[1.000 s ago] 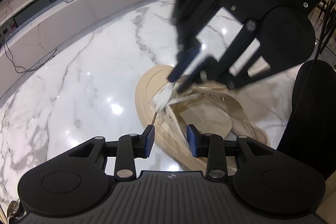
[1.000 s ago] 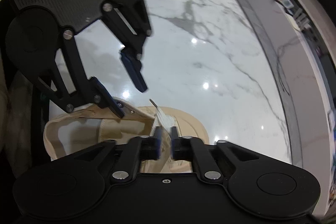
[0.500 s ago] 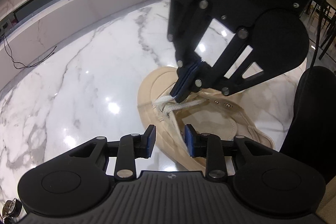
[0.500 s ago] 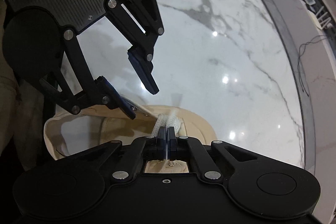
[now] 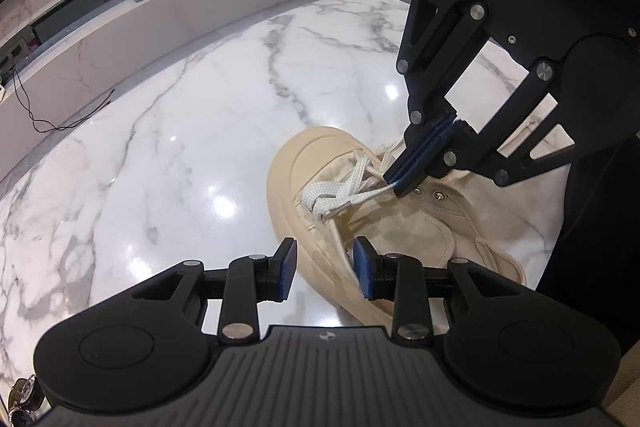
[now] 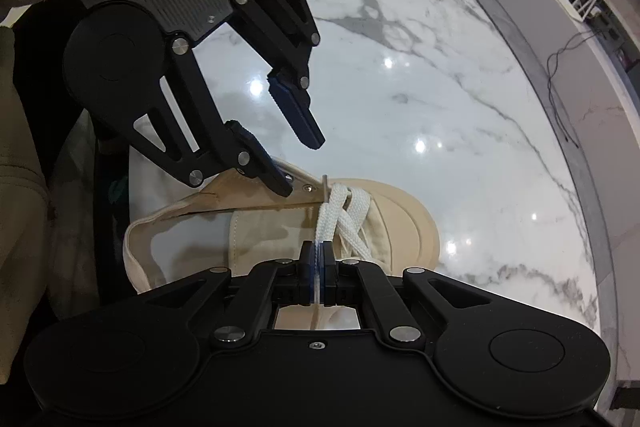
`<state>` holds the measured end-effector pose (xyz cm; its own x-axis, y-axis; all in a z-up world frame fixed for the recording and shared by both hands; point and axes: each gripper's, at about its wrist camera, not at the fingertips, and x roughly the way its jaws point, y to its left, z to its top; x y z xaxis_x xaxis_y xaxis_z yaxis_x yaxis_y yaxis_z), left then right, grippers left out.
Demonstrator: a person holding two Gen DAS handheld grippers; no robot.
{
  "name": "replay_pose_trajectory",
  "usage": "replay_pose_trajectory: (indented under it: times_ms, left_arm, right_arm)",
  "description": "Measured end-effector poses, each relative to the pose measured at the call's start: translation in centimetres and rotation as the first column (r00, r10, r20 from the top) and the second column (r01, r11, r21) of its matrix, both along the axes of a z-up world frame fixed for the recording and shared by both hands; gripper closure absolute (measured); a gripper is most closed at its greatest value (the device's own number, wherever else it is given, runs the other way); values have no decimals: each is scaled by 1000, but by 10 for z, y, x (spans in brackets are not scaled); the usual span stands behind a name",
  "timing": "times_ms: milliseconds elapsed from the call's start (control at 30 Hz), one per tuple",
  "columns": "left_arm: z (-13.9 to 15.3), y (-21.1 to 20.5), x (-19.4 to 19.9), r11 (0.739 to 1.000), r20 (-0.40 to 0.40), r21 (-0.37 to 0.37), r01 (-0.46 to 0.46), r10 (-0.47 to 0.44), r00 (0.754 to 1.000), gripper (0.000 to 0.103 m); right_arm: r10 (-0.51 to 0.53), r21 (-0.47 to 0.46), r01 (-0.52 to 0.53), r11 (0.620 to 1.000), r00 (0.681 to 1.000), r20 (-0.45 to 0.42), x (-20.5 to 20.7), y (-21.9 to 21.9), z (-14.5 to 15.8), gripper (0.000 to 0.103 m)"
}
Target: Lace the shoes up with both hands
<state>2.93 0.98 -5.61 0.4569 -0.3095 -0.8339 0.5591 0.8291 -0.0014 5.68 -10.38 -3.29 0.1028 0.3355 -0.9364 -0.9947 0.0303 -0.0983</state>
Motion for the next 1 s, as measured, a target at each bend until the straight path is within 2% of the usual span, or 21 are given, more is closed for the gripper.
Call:
replay_pose_trajectory:
  times_ms: [167, 233, 400, 700, 800, 833, 933, 1000]
  left_arm:
    - [1, 1, 0, 1000, -3, -1, -5, 5, 1000, 73]
    - [1, 1, -1, 1000, -4, -1, -5, 5, 1000, 73]
    - [2, 2, -3, 1000, -5, -2, -3, 3, 1000, 73]
    - [3, -4, -6, 1000, 0, 12, 2, -2, 1000, 73]
    - [3, -5, -7, 1000, 5, 20, 4, -4, 1000, 73]
    - [3, -5, -8, 1000, 5, 21, 6, -7, 1000, 73]
    - [3, -5, -8, 1000, 1, 14, 14, -14, 1000, 78]
    - [3, -5, -8, 1000, -3, 8, 18, -18, 1000, 85]
  right_arm:
    - [24, 28, -24, 999, 1000, 1, -4, 4, 1, 99]
    - [24, 44, -24, 999, 1000, 3, -4, 6, 2, 86]
    - [36, 69, -37, 997, 999, 3, -4, 13, 1, 85]
    - [51, 57, -53, 997, 998, 35, -5, 20, -2, 86]
    - [59, 36, -60, 998, 998, 30, -5, 23, -7, 101]
    - [58, 36, -59, 998, 998, 26, -6, 23, -7, 101]
    - [45, 34, -46, 998, 999, 5, -6, 22, -7, 102]
    - [29, 19, -29, 999, 1000, 1, -5, 21, -8, 102]
